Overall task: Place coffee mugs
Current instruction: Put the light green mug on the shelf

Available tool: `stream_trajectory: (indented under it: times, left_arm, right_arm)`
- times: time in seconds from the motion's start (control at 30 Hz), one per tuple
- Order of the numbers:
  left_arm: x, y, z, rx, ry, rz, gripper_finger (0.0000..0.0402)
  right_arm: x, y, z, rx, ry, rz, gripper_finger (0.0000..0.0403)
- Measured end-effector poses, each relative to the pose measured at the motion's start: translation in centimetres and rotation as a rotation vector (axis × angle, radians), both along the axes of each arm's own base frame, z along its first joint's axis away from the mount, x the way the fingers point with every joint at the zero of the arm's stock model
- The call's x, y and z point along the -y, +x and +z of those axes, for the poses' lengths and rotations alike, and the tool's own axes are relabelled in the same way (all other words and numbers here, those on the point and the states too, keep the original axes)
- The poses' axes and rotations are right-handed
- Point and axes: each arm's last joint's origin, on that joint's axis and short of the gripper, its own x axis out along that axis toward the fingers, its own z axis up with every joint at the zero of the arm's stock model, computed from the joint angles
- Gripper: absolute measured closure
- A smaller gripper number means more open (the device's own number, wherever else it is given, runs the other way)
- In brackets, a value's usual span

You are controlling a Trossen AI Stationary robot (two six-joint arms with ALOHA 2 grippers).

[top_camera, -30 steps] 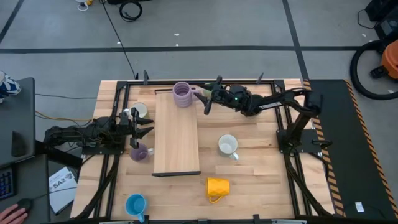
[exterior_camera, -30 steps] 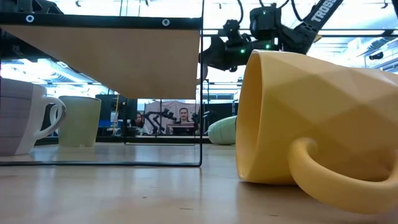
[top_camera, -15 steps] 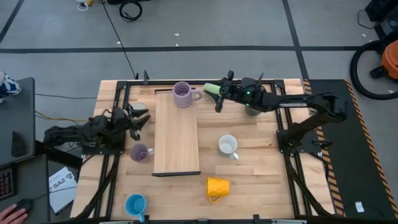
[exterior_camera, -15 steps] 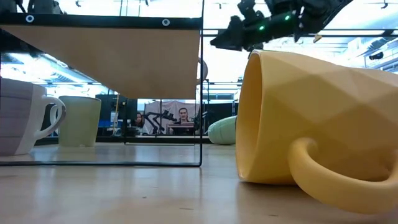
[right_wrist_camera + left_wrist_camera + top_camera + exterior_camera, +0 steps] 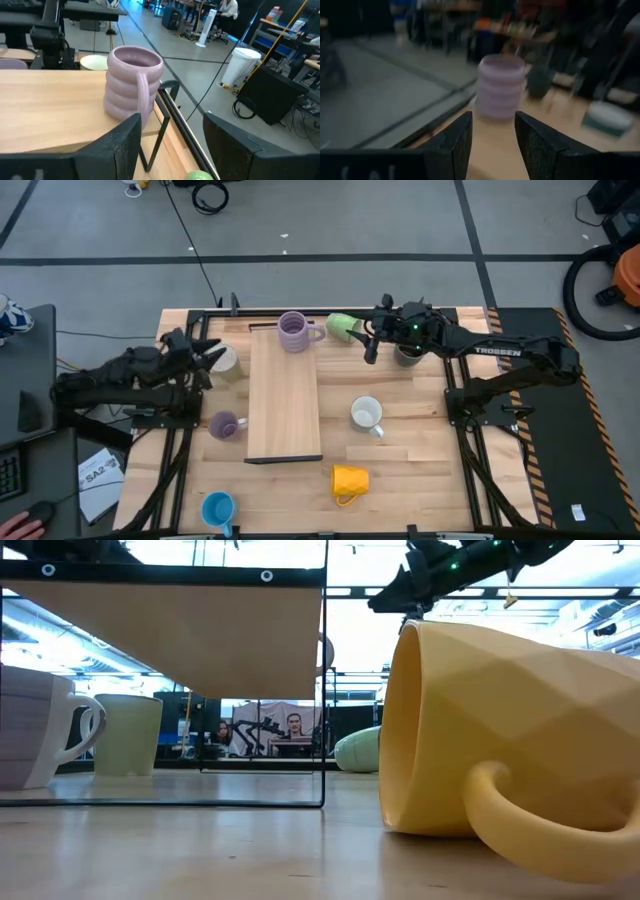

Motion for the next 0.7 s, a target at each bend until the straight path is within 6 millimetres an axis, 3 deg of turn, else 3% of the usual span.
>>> stream_trajectory:
  times: [0.3,0.7]
  left_arm:
    - [-0.1,-1.4,3.3,-0.361,-0.15,0.098,0.0246]
    - [-0.4,-1.0,1.8,-0.818,-0.245,0.107,0.0246]
  right_arm:
    - [-0.1,-0.1,-0.7,-0.067,0.024,0.001,0.0185]
    - [-0.1,-0.2,-0.8,-0.08,0.028,0.001,0.0185]
